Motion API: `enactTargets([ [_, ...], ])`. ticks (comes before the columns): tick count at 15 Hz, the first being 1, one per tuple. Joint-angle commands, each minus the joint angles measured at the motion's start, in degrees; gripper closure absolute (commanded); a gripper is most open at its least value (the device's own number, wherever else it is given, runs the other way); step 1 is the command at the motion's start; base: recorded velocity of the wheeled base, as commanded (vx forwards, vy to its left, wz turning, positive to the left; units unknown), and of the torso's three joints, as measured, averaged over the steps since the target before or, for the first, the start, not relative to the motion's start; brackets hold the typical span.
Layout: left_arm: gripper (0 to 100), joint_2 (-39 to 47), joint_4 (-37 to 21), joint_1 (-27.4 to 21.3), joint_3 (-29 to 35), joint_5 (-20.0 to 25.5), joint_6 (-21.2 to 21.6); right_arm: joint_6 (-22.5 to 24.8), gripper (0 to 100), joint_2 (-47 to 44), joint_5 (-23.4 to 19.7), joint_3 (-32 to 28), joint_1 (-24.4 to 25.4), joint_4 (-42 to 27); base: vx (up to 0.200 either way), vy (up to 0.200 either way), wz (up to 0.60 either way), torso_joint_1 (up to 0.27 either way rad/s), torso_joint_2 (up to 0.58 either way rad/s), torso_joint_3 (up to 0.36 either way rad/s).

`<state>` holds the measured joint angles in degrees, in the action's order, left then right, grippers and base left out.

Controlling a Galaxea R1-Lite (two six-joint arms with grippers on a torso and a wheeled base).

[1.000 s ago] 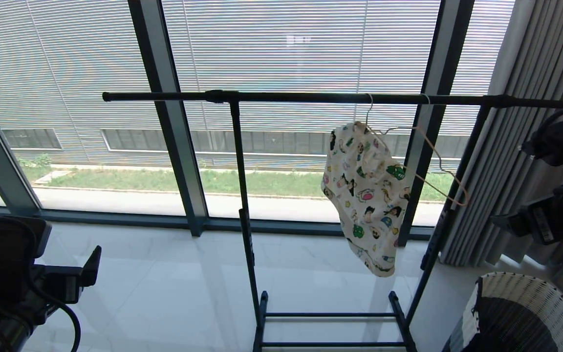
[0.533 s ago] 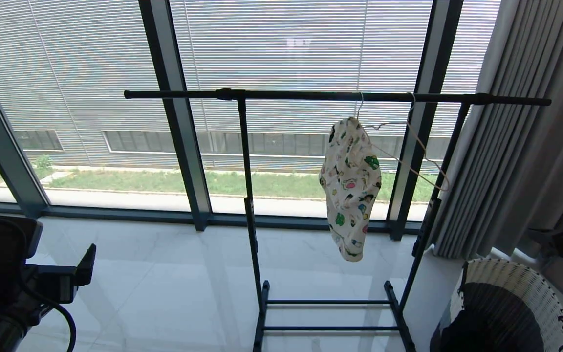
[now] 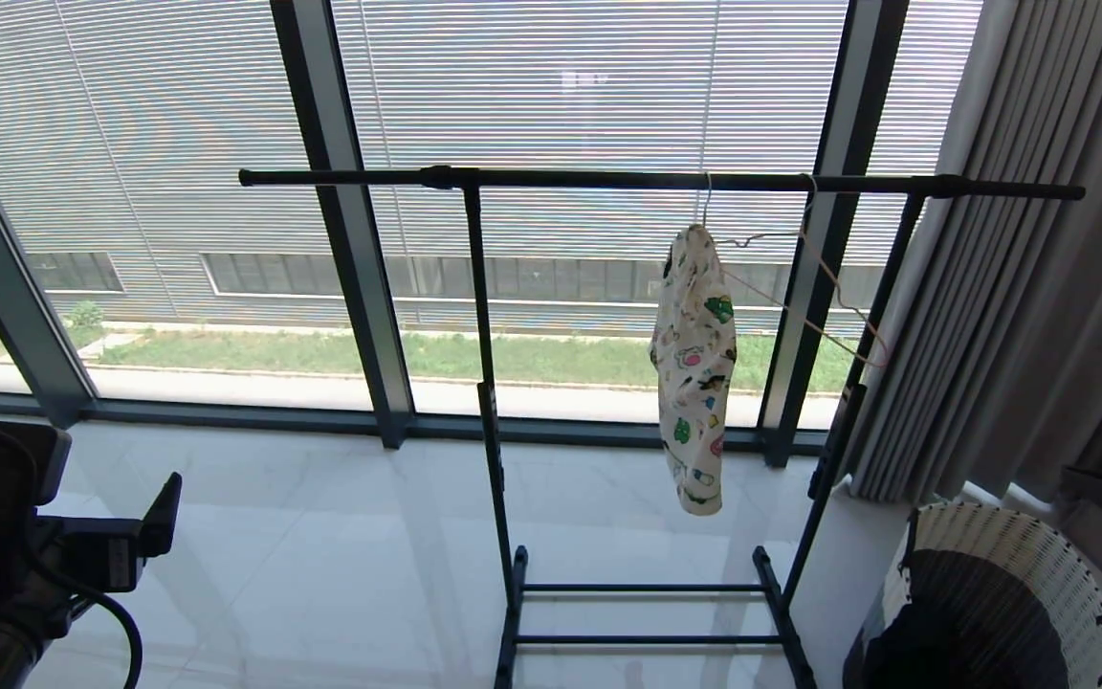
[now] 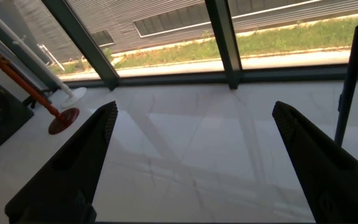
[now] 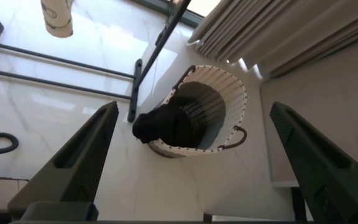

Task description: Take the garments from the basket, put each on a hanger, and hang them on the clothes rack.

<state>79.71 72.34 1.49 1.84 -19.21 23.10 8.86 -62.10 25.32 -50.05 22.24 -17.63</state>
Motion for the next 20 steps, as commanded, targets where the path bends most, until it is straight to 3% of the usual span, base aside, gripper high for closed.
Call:
enactTargets([
  [1,0,-0.44,0.00,0.01,-0.08,-0.04,0.01,0.10,0,0.05,-0.01,-0.04,0.00,-0.04,0.000,0.000,0.00,-0.183,0.39,0.203],
  [20,0,-0.70,-0.09,0.09,-0.52,-0.04,0.10,1.68,0,0.05,-0.18,0.13,0.00,0.40,0.000,0.000,0.00,-0.189,0.47,0.282],
])
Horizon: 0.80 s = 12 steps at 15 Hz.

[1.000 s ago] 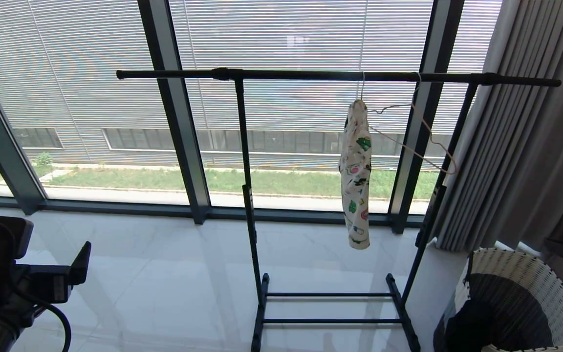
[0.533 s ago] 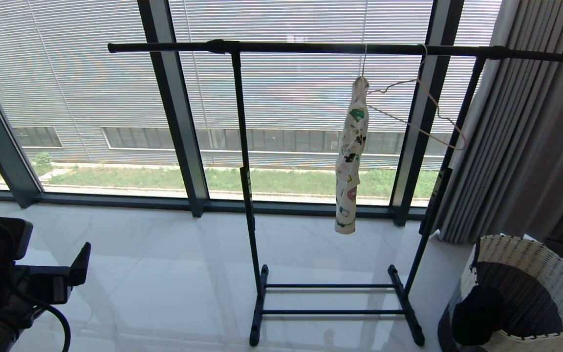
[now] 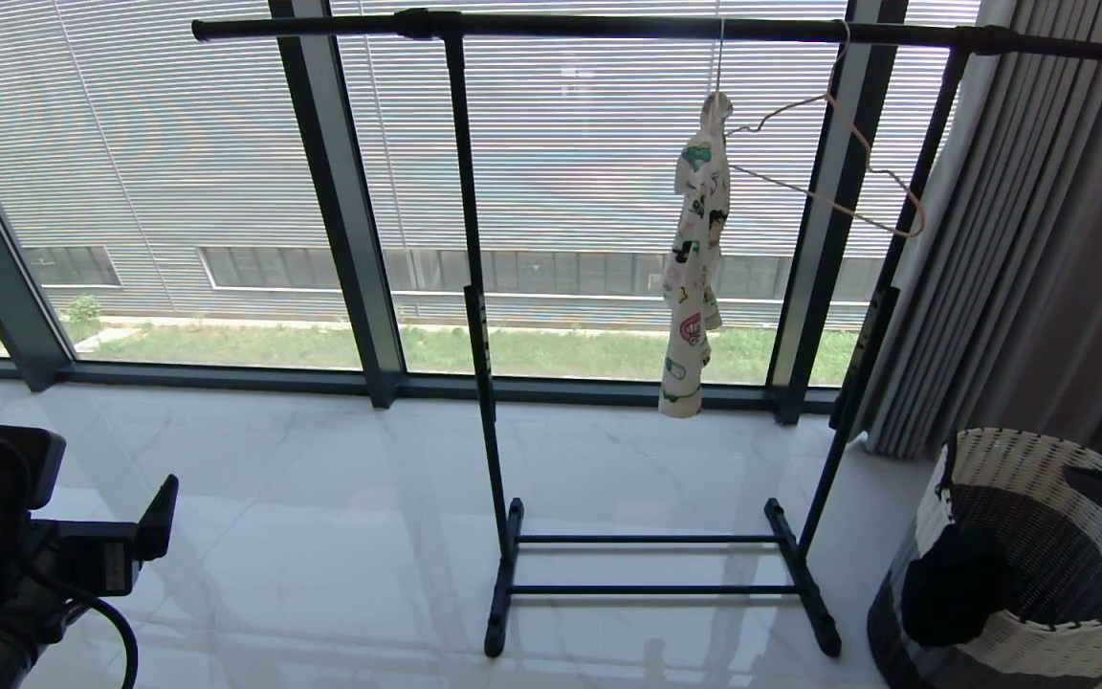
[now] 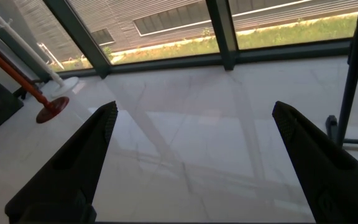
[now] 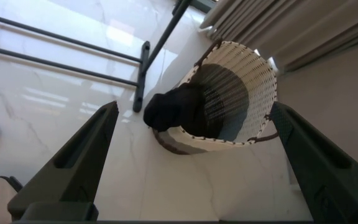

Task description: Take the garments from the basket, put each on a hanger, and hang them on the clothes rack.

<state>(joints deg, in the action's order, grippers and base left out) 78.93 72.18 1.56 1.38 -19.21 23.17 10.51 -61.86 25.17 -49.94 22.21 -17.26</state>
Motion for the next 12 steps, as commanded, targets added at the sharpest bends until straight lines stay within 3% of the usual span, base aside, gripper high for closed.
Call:
enactTargets([
  [1,0,0.08,0.07,0.02,-0.06,-0.04,0.03,0.13,0,-0.11,0.05,0.11,0.03,0.04,0.000,0.000,0.00,-0.066,0.24,0.154],
  [5,0,-1.33,0.07,-0.07,-1.29,0.49,0.03,0.83,0,1.30,-0.04,1.17,0.11,0.04,0.000,0.000,0.00,-0.013,0.06,0.037],
  [12,0,-1.77,-0.02,-0.15,-1.38,1.11,-0.06,0.92,0,4.64,-2.76,4.68,-0.06,-0.05,0.000,-0.200,0.00,-0.002,0.00,0.004],
])
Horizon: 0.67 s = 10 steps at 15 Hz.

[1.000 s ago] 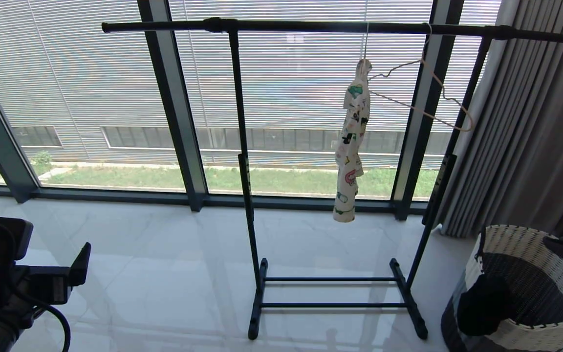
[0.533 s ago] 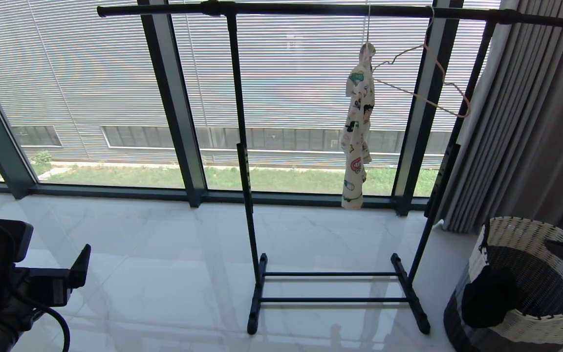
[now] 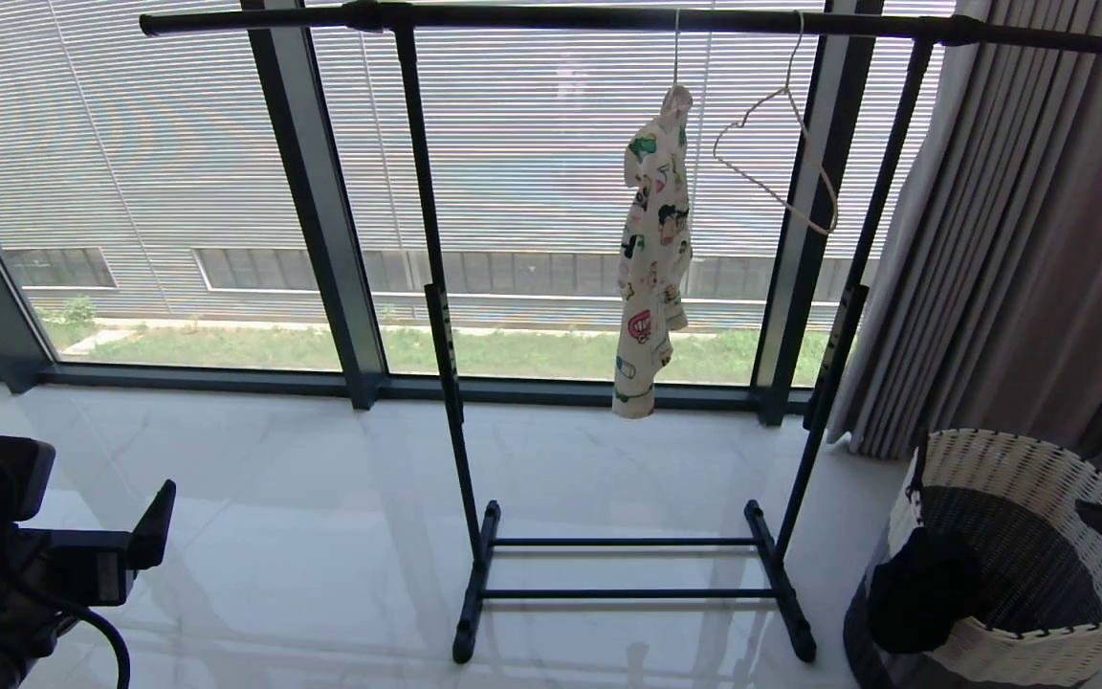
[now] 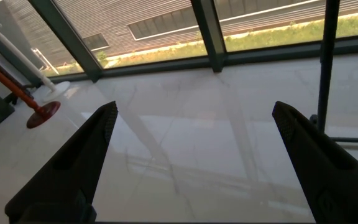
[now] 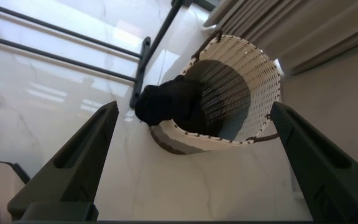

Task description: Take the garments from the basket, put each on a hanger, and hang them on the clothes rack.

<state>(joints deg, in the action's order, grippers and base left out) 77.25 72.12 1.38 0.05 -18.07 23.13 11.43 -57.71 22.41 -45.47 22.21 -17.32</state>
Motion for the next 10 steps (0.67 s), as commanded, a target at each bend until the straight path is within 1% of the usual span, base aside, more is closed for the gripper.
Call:
enactTargets([
  [1,0,0.00,0.04,0.03,-0.05,-0.04,-0.01,-0.01,0,0.49,0.01,0.73,-0.06,0.01,0.000,-0.200,0.00,0.002,0.00,0.012],
  [6,0,0.27,-0.05,0.03,-0.05,0.05,-0.01,0.08,0,0.32,-0.17,2.67,-1.21,-0.08,0.000,-0.200,0.00,0.000,0.00,0.004],
  [8,0,0.36,-0.14,-0.06,-0.05,0.14,-0.01,0.17,0,-0.39,-0.52,3.63,-1.82,0.01,0.200,0.000,0.00,0.000,0.00,0.002],
  [10,0,0.36,-0.14,-0.15,0.04,1.98,-0.01,0.87,0,-1.70,-2.89,5.30,-2.35,0.01,0.200,0.000,0.00,0.002,0.00,0.005],
])
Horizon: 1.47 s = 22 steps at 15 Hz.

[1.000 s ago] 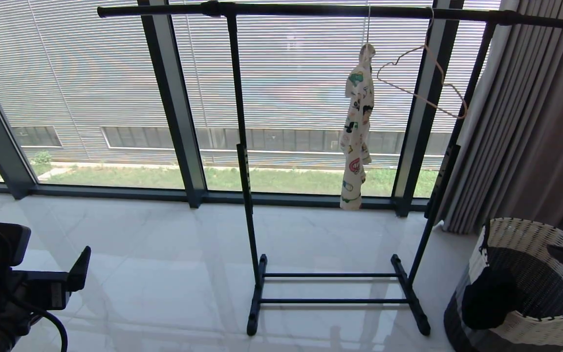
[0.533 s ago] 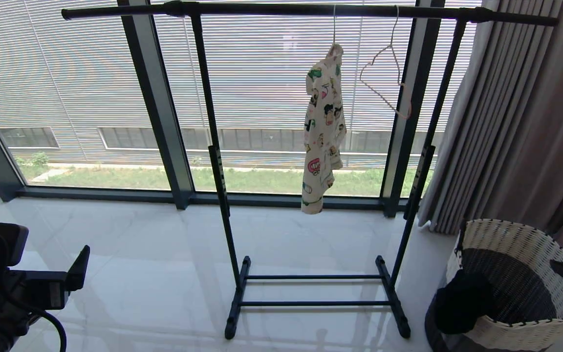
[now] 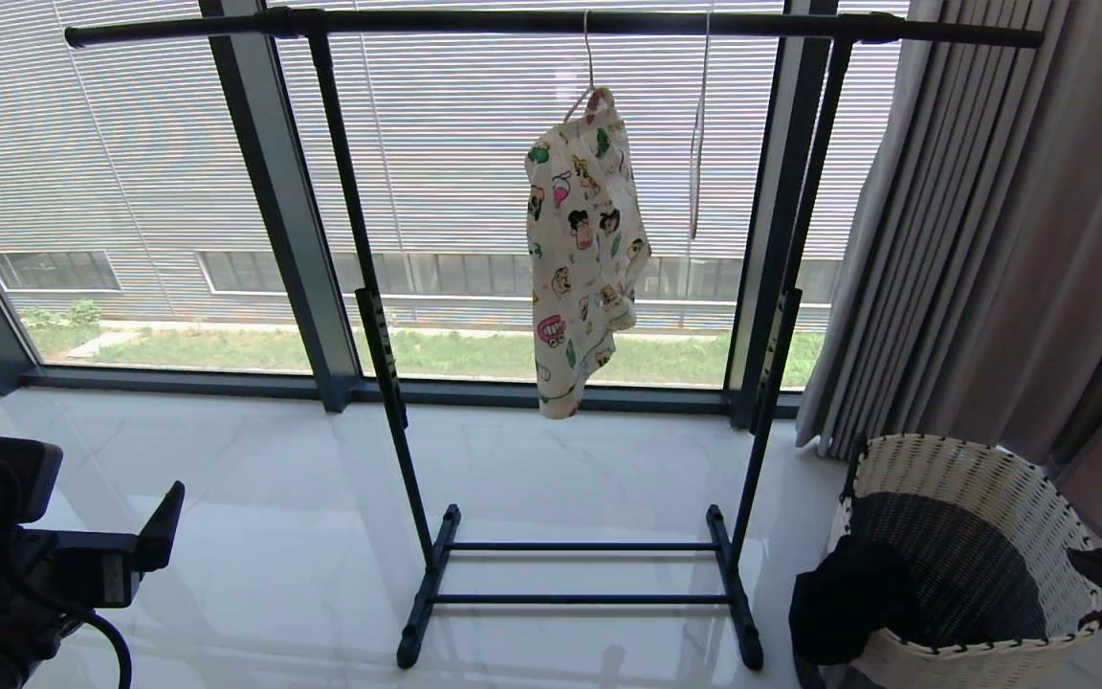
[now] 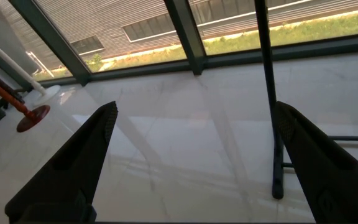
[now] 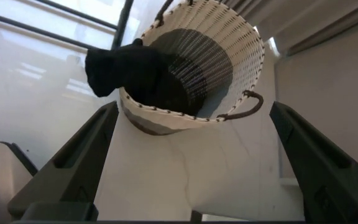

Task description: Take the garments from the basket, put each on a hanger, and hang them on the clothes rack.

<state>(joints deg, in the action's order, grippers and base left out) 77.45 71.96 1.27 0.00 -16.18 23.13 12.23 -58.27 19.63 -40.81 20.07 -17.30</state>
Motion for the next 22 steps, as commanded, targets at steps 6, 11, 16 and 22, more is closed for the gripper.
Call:
enactTargets([
  [6,0,1.39,0.02,-0.04,0.62,0.27,0.17,2.19,0,-10.72,-5.04,7.94,-2.93,7.72,0.200,0.000,0.00,0.005,0.00,0.001],
  [11,0,5.43,0.11,-0.04,1.93,0.09,0.17,4.30,0,-24.35,-10.93,17.35,-5.65,17.74,0.080,0.000,0.00,0.000,0.00,0.001],
  [16,0,5.52,0.11,-0.04,1.93,0.01,0.43,4.65,0,-38.58,-10.84,24.73,-5.65,34.96,0.000,0.000,0.00,0.000,0.00,0.000],
  [22,0,5.52,0.11,-0.13,1.76,-0.26,1.92,4.82,0,-48.69,-9.61,24.64,-6.71,43.58,0.000,0.000,0.00,0.000,0.00,0.000],
])
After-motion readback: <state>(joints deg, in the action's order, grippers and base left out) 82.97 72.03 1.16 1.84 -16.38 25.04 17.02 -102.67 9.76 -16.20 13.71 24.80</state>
